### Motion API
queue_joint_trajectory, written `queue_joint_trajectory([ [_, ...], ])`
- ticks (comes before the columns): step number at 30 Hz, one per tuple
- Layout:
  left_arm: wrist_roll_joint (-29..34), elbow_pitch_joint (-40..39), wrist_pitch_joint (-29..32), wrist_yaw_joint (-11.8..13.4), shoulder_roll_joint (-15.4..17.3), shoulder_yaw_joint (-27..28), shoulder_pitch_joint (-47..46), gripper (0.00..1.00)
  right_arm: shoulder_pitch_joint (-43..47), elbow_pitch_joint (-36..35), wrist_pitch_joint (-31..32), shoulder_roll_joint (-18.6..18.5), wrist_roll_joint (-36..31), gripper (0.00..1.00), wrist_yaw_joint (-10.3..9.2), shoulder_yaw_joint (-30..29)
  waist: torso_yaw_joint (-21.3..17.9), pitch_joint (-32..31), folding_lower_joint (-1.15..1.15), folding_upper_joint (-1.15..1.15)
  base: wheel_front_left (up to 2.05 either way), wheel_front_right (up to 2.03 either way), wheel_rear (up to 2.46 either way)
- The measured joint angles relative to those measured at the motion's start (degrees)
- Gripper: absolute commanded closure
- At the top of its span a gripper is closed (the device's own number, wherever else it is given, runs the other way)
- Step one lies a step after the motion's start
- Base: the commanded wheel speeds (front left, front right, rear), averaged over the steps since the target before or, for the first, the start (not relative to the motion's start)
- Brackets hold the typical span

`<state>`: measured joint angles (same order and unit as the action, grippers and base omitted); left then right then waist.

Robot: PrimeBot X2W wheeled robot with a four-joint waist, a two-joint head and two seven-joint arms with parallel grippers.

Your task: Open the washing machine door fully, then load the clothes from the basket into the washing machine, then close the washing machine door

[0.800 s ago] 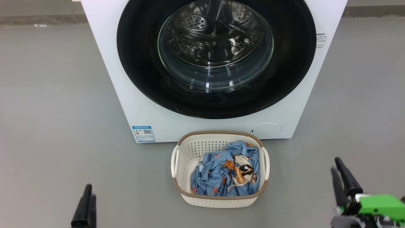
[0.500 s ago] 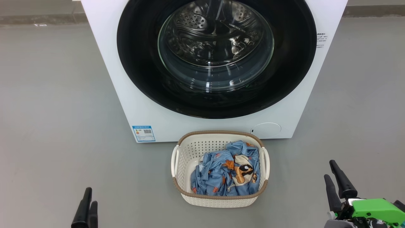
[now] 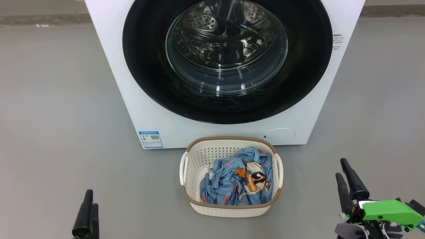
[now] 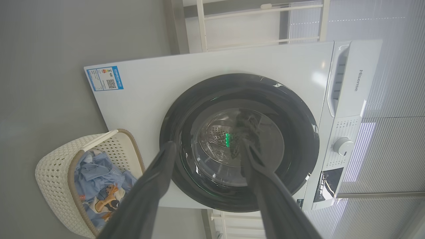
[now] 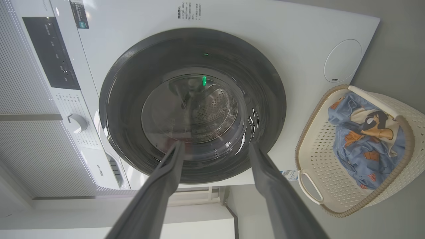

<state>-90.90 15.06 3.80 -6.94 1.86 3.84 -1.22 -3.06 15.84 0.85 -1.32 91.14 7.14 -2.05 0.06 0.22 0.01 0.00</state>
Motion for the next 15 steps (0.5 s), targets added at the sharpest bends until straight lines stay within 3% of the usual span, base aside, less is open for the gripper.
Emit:
queue_joint_trajectory([
  [15,4.5,-2.3,-3.5,0.0,2.3,-2.7,-0.9,0.00,-1.3,-2.1,-2.5,-0.2,-6.5,0.00,0.00,2.5,0.2,0.0,0.00,0.00,0.00,0.00,0.00],
])
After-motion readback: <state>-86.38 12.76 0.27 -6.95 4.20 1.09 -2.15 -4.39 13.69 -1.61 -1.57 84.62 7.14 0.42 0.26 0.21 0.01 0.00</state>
